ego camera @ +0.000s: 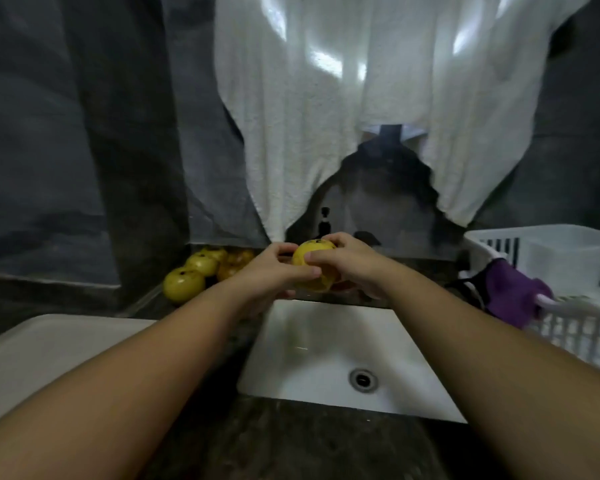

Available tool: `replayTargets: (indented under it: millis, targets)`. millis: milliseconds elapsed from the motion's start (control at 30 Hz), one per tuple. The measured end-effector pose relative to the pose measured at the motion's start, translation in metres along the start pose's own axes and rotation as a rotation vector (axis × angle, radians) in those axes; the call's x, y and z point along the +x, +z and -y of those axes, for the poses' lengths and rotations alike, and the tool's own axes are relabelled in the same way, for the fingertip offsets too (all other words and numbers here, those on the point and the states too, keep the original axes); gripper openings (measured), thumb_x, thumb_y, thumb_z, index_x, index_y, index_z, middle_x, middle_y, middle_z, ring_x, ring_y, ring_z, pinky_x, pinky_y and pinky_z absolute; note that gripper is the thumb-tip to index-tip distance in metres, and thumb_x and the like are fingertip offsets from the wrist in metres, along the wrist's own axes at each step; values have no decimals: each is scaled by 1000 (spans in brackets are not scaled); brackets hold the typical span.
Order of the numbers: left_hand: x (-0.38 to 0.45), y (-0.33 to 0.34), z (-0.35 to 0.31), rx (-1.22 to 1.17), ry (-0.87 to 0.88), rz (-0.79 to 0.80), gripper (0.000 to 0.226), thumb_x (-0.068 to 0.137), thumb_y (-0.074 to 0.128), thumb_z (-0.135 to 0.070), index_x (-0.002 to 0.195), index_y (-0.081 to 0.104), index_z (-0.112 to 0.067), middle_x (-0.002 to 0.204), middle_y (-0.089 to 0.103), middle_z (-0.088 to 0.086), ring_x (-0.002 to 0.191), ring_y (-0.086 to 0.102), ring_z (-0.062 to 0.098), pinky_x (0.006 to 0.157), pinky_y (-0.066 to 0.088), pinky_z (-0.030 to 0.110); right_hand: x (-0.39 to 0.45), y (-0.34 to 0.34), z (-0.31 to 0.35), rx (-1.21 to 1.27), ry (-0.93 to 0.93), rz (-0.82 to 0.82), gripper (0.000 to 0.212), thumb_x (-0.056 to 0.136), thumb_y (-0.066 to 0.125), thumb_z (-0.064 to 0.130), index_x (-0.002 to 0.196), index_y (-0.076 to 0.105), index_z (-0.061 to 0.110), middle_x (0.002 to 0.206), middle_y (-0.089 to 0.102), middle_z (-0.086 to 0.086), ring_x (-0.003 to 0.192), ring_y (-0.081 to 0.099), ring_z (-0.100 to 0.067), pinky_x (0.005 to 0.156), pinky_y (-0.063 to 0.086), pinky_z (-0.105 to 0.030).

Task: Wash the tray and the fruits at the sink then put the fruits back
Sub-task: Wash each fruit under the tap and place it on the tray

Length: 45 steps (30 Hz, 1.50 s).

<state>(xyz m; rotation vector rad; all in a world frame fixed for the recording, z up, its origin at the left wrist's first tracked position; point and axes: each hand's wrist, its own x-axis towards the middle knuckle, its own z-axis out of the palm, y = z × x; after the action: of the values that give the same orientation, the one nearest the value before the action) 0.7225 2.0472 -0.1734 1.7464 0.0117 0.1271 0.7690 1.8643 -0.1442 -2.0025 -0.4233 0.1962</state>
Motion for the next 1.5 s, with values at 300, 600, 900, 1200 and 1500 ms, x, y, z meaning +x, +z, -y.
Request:
replayTargets:
  millis: [300, 600, 900, 1200, 1500]
  targets:
    - [-77, -179, 21, -219, -240, -122, 39, 100, 54, -58, 107, 65, -21, 77, 69, 0, 73, 64, 20, 70, 51, 35, 34, 171, 73, 47, -107, 106, 75, 74, 86, 47, 135, 47, 28, 122, 58, 0, 104, 63, -20, 84, 61, -43]
    - [-126, -306, 70, -229, -243, -418, 60, 101, 48, -63, 114, 74, -10, 104, 73, 11, 94, 65, 25, 75, 51, 33, 57, 343, 105, 67, -191, 243, 67, 73, 86, 42, 126, 49, 27, 119, 64, 3, 106, 64, -14, 84, 59, -37]
    - [-131, -362, 107, -304, -246, -612, 55, 102, 43, -65, 105, 65, -15, 109, 71, 8, 94, 67, 20, 78, 53, 34, 77, 424, 103, 52, -290, 264, 65, 75, 89, 22, 129, 52, 21, 122, 62, 2, 107, 63, -14, 97, 55, -38]
    - [-119, -377, 131, -286, -247, -582, 76, 97, 51, -69, 140, 60, -8, 137, 66, 7, 122, 63, 23, 112, 46, 43, 91, 441, 91, 7, -315, 254, 76, 76, 89, 33, 142, 53, 23, 131, 62, 4, 114, 61, -14, 100, 55, -42]
    - [-118, -375, 135, -213, -217, -624, 53, 97, 56, -65, 119, 66, -18, 109, 71, 2, 90, 68, 14, 102, 54, 40, 92, 438, 82, -95, -331, 264, 91, 69, 92, 39, 147, 46, 28, 140, 52, -3, 120, 59, -20, 107, 49, -41]
